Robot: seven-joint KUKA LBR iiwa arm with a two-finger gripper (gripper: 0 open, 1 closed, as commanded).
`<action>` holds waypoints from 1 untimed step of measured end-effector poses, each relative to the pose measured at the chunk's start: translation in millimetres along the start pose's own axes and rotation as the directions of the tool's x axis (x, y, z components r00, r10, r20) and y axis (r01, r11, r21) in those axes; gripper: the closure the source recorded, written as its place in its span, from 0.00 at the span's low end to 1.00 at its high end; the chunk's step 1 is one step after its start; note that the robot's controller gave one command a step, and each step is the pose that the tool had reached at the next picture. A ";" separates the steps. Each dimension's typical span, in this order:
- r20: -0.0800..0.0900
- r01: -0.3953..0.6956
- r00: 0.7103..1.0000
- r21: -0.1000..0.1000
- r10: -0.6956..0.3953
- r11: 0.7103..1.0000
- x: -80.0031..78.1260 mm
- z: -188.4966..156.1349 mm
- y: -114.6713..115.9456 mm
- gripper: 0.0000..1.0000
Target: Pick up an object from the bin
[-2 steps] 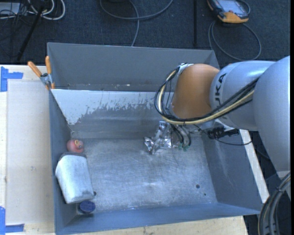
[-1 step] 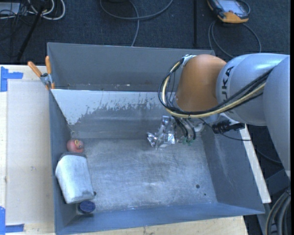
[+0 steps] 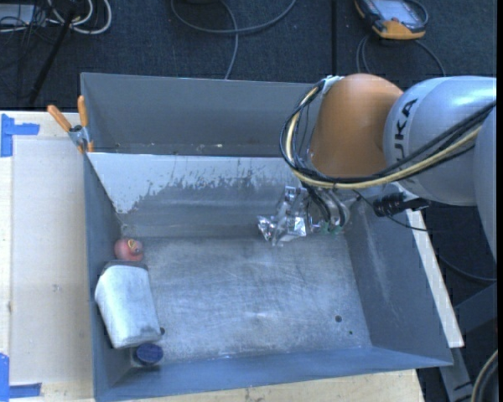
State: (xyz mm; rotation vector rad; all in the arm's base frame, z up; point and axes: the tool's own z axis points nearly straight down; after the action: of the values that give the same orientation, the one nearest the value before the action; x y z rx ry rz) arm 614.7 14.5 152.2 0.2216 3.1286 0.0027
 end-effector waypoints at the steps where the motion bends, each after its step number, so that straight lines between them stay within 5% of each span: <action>1: -0.003 0.000 1.000 0.001 0.000 1.000 -0.8 -8.6 0.3 1.00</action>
Offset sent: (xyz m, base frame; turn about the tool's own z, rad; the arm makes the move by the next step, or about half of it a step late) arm 0.0002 0.0000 0.0086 0.0000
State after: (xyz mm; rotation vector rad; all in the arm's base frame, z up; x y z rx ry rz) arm 615.5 14.7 160.8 0.2213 3.1317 0.0020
